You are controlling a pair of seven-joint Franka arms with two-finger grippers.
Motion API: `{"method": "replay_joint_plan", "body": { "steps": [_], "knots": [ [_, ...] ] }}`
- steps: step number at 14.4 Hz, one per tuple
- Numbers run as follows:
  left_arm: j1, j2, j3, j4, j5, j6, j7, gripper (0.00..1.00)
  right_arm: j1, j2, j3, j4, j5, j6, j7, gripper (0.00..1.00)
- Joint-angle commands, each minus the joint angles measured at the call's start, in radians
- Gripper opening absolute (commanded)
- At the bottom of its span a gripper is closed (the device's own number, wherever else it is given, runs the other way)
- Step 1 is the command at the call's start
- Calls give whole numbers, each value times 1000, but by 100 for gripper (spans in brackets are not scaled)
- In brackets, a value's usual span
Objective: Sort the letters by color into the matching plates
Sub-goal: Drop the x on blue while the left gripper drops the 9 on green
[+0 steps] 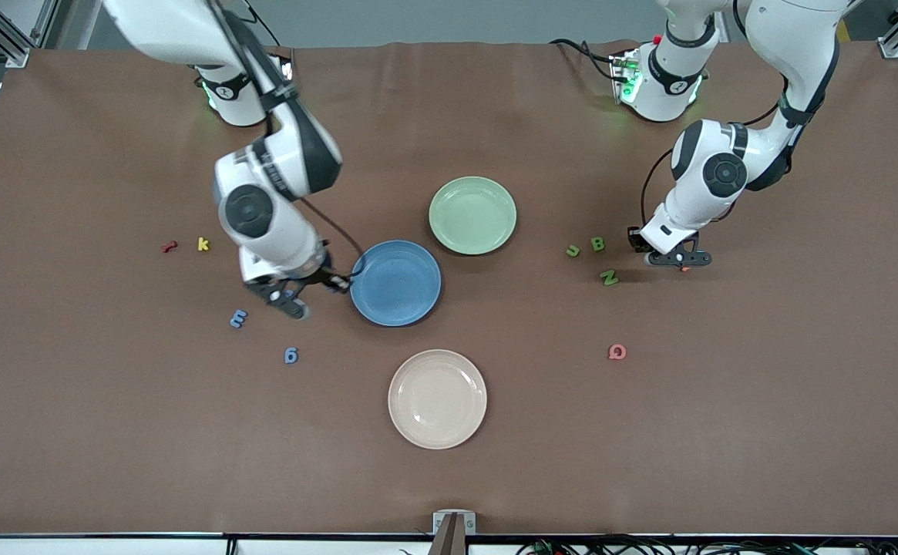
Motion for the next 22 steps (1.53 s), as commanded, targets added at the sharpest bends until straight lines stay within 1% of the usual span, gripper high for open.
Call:
{"method": "replay_joint_plan", "body": {
  "steps": [1,3,5,8,11,12,13,14,15,17,19,20,22],
  "knots": [
    [5,-53,-3,2,21,-18,-19,23,69,23,-17,-14,14,59,128,0],
    [-7,-99,-12,24,21,-128,-47,23,112,60,-18,-9,12,95,179,0],
    [-9,-131,-81,53,21,-235,-106,23,117,109,-18,0,6,144,188,0],
    [-10,-136,-187,105,21,-303,-250,23,114,180,-24,49,-2,147,188,0],
    [-12,-104,-302,182,-1,-346,-404,23,102,217,-27,79,-20,147,188,1],
    [-13,-80,-343,211,-10,-348,-471,23,100,221,-27,86,-19,146,188,11],
    [-15,-52,-380,237,-12,-348,-532,23,94,221,-27,89,-19,144,188,33],
    [-23,-14,-414,270,-12,-348,-601,23,86,221,-27,93,-19,139,188,82],
    [-41,19,-435,303,-12,-348,-658,23,86,221,-29,96,-20,139,187,100],
    [-119,66,-437,353,-10,-346,-767,23,82,220,-29,119,-19,123,179,100],
    [-174,120,-436,402,1,-345,-836,23,57,215,-29,165,-37,34,135,100],
    [-199,143,-434,418,4,-341,-859,23,33,206,-29,179,-55,-15,71,100],
    [-248,181,-433,439,5,-335,-912,23,-27,172,-29,169,-58,-46,-92,100]
  ]
}}
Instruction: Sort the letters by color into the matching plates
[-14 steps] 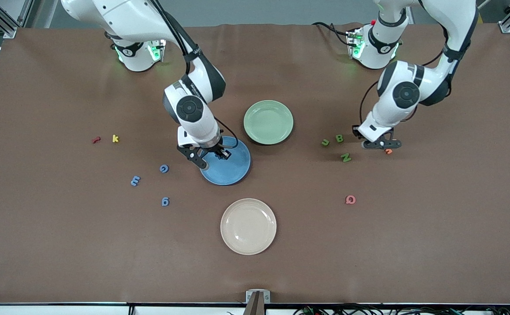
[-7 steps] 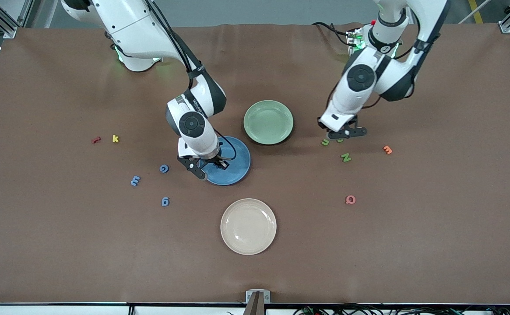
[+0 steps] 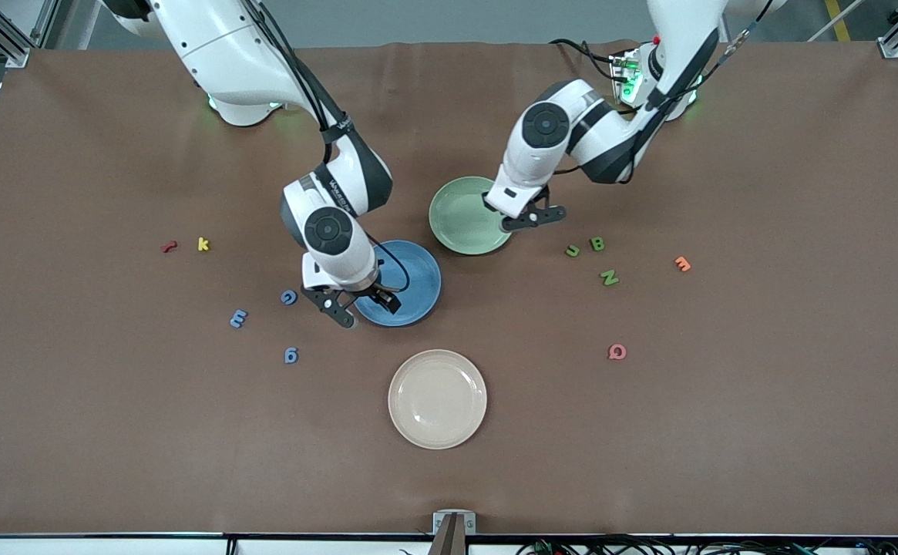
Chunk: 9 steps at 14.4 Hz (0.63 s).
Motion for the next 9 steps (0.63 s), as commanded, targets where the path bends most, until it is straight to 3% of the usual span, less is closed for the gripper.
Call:
{"method": "replay_joint_plan", "body": {
  "steps": [1,6,9],
  "knots": [
    [-58,61,5,52,18,-7,-76,23,-98,-56,12,-27,-18,-37,-238,100],
    [-126,149,6,77,117,29,-167,24,-216,-185,14,-286,-16,131,-525,100],
    [-132,178,6,84,170,31,-207,25,-262,-187,14,-410,-16,283,-616,100]
  ]
}}
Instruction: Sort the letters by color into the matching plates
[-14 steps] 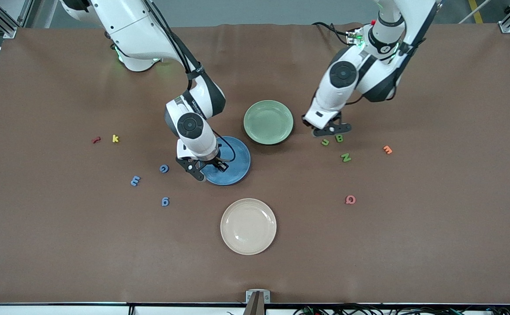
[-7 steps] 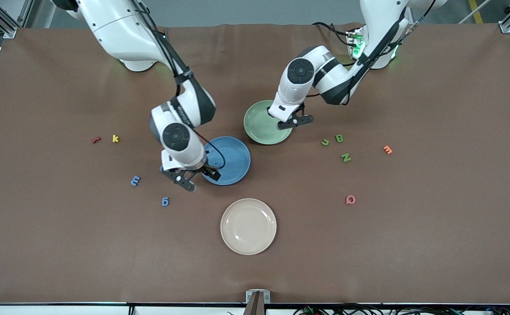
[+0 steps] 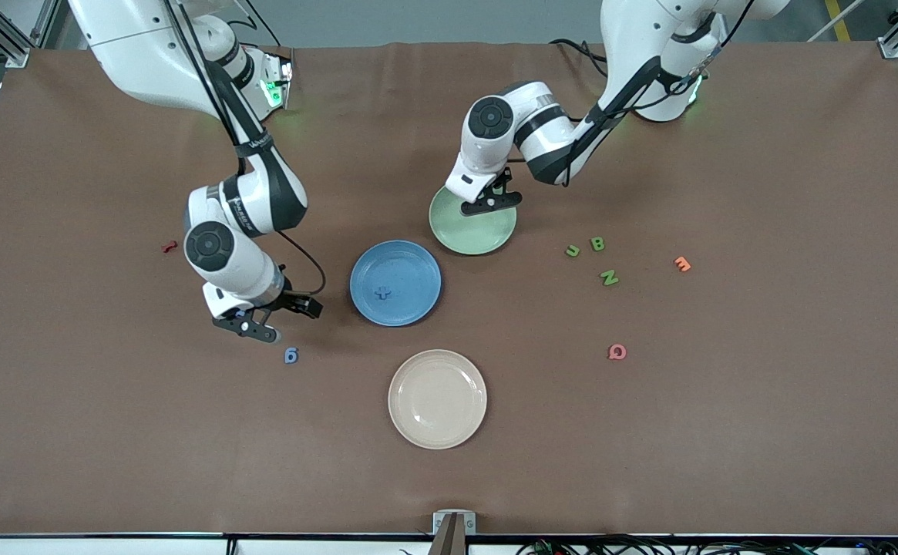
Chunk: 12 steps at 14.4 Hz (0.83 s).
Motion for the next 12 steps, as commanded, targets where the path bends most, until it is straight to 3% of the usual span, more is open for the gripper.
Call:
{"method": "replay_joint_plan", "body": {
  "steps": [1,2,4,6,8,12],
  "knots": [
    [-8,40,4,31,52,5,-30,25,-32,-40,16,-146,-12,144,-56,100],
    [-8,42,4,36,53,5,-32,31,-32,-38,16,-160,-12,170,-58,100],
    [-8,44,4,38,60,4,-32,66,-31,-37,16,-166,-12,176,-58,100],
    [10,39,3,38,62,4,-20,93,-29,-34,16,-171,-12,176,-61,100],
    [37,18,3,38,60,1,-18,96,-26,-19,16,-171,-12,179,-61,96],
    [134,-86,-2,36,60,-71,63,96,-25,6,16,-168,-13,199,-63,64]
  ]
}}
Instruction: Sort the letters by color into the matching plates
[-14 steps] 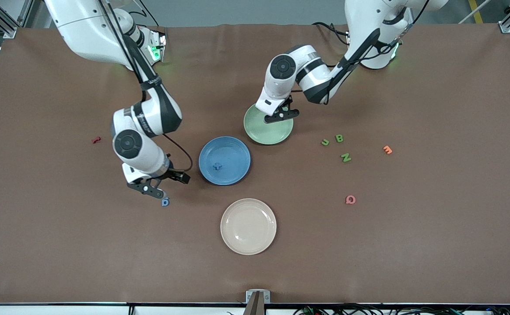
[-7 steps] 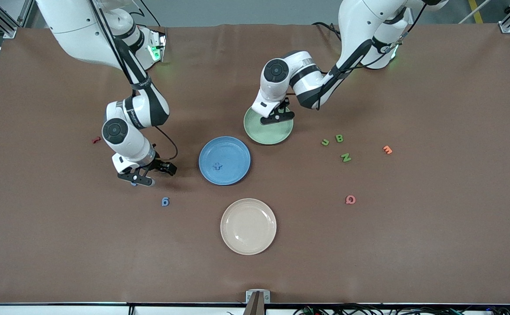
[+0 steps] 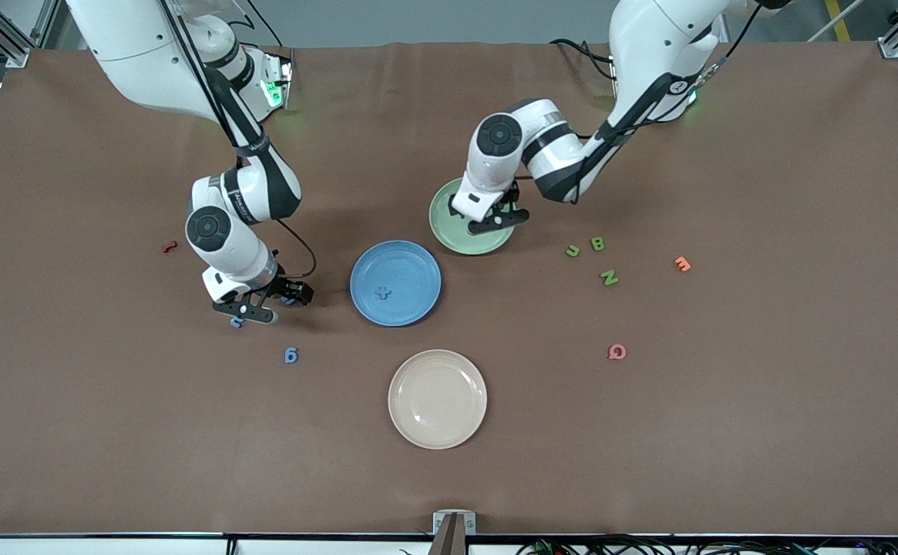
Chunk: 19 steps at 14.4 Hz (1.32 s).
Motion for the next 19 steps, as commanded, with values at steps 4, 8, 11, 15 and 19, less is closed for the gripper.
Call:
{"method": "replay_joint_plan", "body": {
  "steps": [4,8,11,15,19],
  "knots": [
    [175,-193,-6,-26,7,-185,217,96,-5,20,6,-19,-11,46,-4,52],
    [304,-210,-6,-34,7,-190,274,96,-4,20,6,-19,-11,37,-2,28],
    [385,-202,-6,-50,7,-176,270,96,-2,18,7,-13,-11,29,7,2],
    [468,-196,-5,-112,9,-49,271,96,43,-12,15,80,-8,-148,143,0],
    [531,-179,-5,-162,47,22,354,96,142,-16,15,275,-5,-366,375,0]
  ]
}}
